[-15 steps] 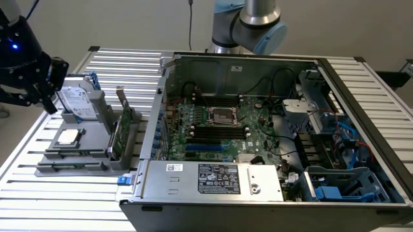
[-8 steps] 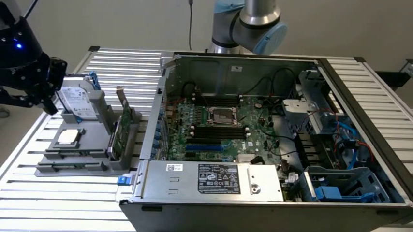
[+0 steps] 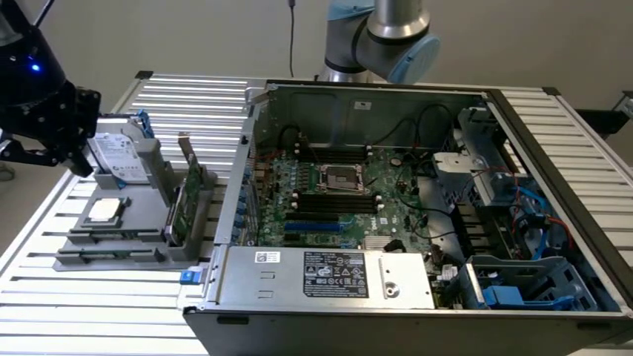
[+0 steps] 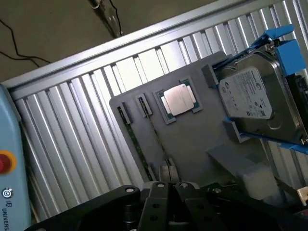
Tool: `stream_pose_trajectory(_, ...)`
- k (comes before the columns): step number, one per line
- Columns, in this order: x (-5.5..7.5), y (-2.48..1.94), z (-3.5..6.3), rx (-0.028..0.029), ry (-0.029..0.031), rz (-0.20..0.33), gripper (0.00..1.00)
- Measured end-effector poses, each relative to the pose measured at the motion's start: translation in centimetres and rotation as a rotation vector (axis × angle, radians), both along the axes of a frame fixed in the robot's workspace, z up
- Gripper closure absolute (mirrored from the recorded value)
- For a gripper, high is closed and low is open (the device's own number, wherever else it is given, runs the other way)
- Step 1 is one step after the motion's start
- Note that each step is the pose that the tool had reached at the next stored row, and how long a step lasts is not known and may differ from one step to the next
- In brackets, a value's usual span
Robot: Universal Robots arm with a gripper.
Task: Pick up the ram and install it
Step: 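Pick up the ram and move it above insertion slot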
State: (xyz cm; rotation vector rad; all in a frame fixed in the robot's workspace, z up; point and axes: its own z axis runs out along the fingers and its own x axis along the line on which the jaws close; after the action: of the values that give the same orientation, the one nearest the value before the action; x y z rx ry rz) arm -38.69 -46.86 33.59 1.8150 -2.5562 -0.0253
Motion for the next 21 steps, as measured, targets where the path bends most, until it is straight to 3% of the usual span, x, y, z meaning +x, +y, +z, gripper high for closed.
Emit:
stream_pose_trajectory(4,0.00,0.00,-0.04,0.0001,-0.0117,0.073,0.89)
stream_pose_trajectory(7,0.01,0.00,-0.07,0.0003,-0.0164,0.126,0.89)
stream_pose_trajectory(18,-0.01,0.00,-0.13,0.0017,-0.0168,0.326,0.89)
stream_pose_trajectory(21,-0.25,-0.04,-0.13,0.0013,-0.0170,0.335,0.89)
